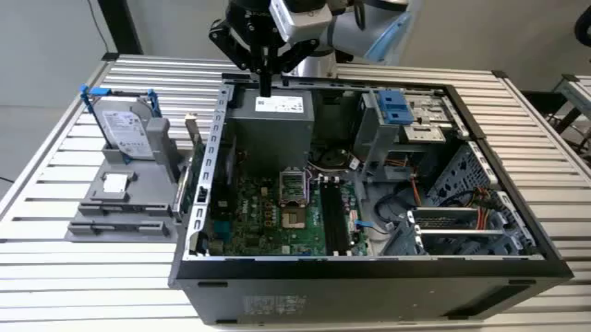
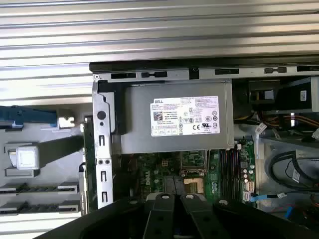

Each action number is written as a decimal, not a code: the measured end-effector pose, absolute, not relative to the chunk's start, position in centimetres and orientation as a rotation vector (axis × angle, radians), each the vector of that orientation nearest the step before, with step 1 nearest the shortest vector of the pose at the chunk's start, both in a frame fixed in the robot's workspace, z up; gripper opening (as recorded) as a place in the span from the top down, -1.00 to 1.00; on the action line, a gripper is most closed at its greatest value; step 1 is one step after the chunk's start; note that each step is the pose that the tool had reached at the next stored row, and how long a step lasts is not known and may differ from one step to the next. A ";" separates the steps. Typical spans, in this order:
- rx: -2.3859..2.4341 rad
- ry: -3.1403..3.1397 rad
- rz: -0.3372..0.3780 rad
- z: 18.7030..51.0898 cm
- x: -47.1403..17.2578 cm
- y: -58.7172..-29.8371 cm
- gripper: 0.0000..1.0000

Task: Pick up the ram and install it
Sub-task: 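Reach for the ram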

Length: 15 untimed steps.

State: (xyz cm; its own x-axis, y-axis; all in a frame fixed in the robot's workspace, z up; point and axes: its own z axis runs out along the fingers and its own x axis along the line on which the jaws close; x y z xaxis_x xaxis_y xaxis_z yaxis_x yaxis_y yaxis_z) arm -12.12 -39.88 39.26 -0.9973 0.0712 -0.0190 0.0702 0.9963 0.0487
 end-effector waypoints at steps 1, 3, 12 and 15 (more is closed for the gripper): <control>0.110 3.118 0.075 39.3 -12.1 -39.9 1.00; 0.110 3.118 0.075 39.3 -12.1 -39.9 1.00; 0.110 3.118 0.075 39.3 -12.4 -39.9 1.00; 0.110 3.118 0.075 39.3 -12.7 -39.9 1.00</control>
